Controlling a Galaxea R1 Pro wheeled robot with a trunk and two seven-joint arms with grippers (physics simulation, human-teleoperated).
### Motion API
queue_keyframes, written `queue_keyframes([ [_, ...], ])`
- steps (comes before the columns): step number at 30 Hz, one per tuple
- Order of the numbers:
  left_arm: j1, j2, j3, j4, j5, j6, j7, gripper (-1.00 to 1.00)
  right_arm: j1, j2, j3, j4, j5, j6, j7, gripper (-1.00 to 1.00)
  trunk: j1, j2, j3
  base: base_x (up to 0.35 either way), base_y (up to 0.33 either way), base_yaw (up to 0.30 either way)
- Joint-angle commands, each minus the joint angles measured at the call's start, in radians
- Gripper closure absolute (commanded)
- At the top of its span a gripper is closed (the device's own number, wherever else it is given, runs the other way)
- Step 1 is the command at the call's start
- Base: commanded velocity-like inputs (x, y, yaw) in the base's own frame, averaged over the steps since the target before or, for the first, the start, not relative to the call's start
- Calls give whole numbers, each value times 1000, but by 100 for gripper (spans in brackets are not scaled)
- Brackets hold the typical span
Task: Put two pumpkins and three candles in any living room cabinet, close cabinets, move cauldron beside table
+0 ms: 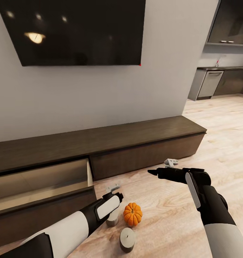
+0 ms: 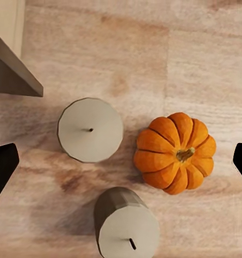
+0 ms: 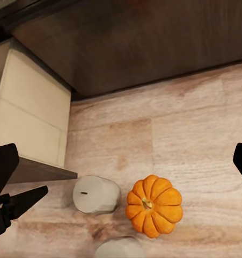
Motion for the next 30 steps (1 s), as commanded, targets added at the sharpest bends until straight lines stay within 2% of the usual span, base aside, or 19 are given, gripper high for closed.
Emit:
queue_keyframes([
  [1,0,1,0,-1,1,-12,0,-100,0,0,0,0,-1,0,0,-100,0,0,0,0,0,-84],
  [11,0,5,0,11,1,-16,-1,-100,0,0,-1,0,-2,0,0,-100,0,0,11,0,0,-187],
  [16,0,9,-2,15,0,-21,-3,-100,0,0,-1,0,-4,0,1,-100,0,0,12,0,0,-55],
  [20,1,12,-5,67,2,-24,-14,-100,0,0,-1,0,-5,0,2,-100,0,0,13,0,0,-5],
  [22,1,12,-6,88,2,-25,-26,-100,0,0,-1,0,-5,0,2,-100,0,0,13,0,0,-1],
  [25,1,13,-6,120,3,-25,-86,-100,0,0,-1,0,-5,0,2,-100,0,0,13,0,0,0],
  [30,2,12,-6,161,3,-25,-118,-100,0,0,-1,0,-5,0,2,-100,0,0,13,0,0,0],
])
